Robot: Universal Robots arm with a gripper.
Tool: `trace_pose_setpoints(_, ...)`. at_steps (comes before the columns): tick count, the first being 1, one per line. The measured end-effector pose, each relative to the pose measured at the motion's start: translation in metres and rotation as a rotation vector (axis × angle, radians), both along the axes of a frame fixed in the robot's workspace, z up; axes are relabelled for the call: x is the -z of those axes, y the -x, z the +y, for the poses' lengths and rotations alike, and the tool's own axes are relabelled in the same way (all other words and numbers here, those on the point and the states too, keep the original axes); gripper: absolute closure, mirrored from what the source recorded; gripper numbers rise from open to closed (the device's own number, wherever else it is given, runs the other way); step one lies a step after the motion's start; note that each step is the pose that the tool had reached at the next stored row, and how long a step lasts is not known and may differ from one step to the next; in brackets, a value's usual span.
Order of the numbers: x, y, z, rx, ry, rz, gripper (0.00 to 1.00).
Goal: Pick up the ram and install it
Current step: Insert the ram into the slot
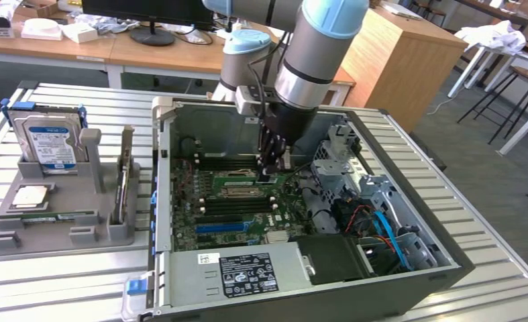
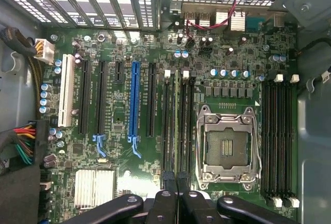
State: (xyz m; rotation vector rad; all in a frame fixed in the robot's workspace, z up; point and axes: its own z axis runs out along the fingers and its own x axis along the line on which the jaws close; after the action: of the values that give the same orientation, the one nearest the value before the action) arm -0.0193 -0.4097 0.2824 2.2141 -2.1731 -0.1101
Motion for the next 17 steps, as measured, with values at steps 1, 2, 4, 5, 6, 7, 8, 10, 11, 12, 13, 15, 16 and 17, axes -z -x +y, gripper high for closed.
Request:
trace_pose_setpoints(1, 0.0, 0.0, 0.0, 0.0, 0.0, 0.0, 0.89)
trace_pose_setpoints(2, 0.0, 0.0001, 0.0, 0.0, 0.0, -0.0001, 0.89)
trace_pose_setpoints(4, 0.0, 0.0002, 0.0, 0.0, 0.0001, 0.0, 0.89)
trace_pose_setpoints(5, 0.0, 0.0002, 0.0, 0.0, 0.0001, 0.0, 0.89)
trace_pose_setpoints(6, 0.0, 0.0002, -0.0002, 0.0, 0.0, 0.0, 0.89)
trace_pose_setpoints(7, 0.0001, 0.0002, -0.0007, 0.0, -0.0001, -0.0001, 0.89)
trace_pose_setpoints(8, 0.0, 0.0002, -0.0013, 0.0, 0.0, -0.0001, 0.89)
trace_pose_setpoints(10, 0.0, 0.0002, -0.0027, 0.0, 0.0001, 0.0, 0.89)
trace_pose_setpoints(11, 0.0, 0.0002, -0.0035, 0.0, 0.0, 0.0, 0.89)
trace_pose_setpoints(12, 0.0, 0.0002, -0.0041, 0.0, 0.0, 0.0, 0.89)
trace_pose_setpoints(13, 0.0001, 0.0002, -0.0043, 0.0, -0.0001, -0.0001, 0.89)
trace_pose_setpoints(15, 0.0, 0.0002, -0.0043, 0.0, 0.0001, 0.0, 0.89)
trace_pose_setpoints(16, 0.0004, 0.0001, -0.0044, 0.0, 0.0, 0.0, 0.89)
trace_pose_setpoints(17, 0.001, 0.0001, -0.0044, 0.0, 0.0, 0.0, 0.89)
